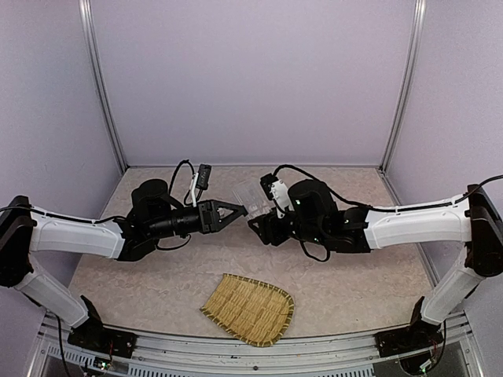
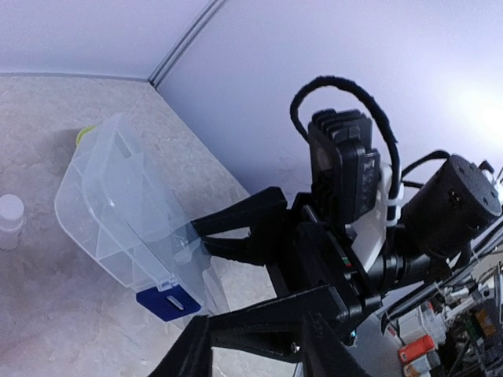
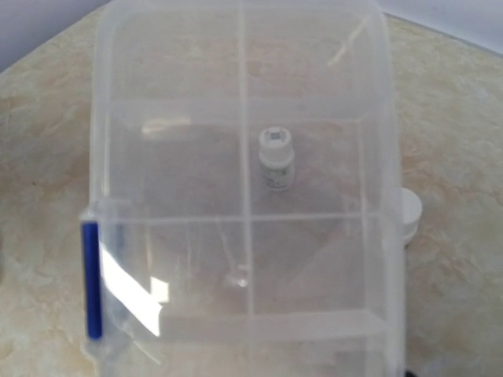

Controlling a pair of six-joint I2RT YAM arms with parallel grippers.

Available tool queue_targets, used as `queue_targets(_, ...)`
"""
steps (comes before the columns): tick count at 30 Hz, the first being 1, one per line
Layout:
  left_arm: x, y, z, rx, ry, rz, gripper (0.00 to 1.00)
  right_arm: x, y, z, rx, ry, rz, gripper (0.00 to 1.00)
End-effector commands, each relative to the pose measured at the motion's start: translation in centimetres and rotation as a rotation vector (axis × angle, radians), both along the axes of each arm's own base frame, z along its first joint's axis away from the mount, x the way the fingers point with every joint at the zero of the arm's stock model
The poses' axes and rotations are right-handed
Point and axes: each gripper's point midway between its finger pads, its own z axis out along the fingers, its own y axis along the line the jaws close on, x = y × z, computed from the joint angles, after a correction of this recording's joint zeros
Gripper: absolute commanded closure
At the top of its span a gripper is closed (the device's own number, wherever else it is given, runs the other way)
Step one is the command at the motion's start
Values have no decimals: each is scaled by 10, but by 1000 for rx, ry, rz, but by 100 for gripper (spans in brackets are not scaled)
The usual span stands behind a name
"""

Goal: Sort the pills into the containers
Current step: Open the lid of the pill container.

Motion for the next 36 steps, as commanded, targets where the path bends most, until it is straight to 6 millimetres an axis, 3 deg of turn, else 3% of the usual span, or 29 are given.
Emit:
queue_targets(1, 6, 3, -4, 17, 12, 46, 53, -5, 4, 11, 29, -12, 11, 44)
queue_targets(4, 10, 4, -14, 51, 35, 71, 42, -11, 5, 24, 78, -18, 43, 44)
queue_targets(9, 13, 1, -21, 58, 60, 68, 41, -16, 9, 36, 105, -23, 79, 44)
queue_targets(25, 8, -10, -5, -13, 37, 0, 45, -15, 15, 17, 55, -3, 69, 44)
queue_targets(31, 6, -12, -3, -35, 42, -16, 53, -12, 13, 13, 34, -5, 53, 44)
queue_targets(36, 7, -13, -4, -34, 48, -14, 66, -6, 9, 10, 2, -20, 18, 44)
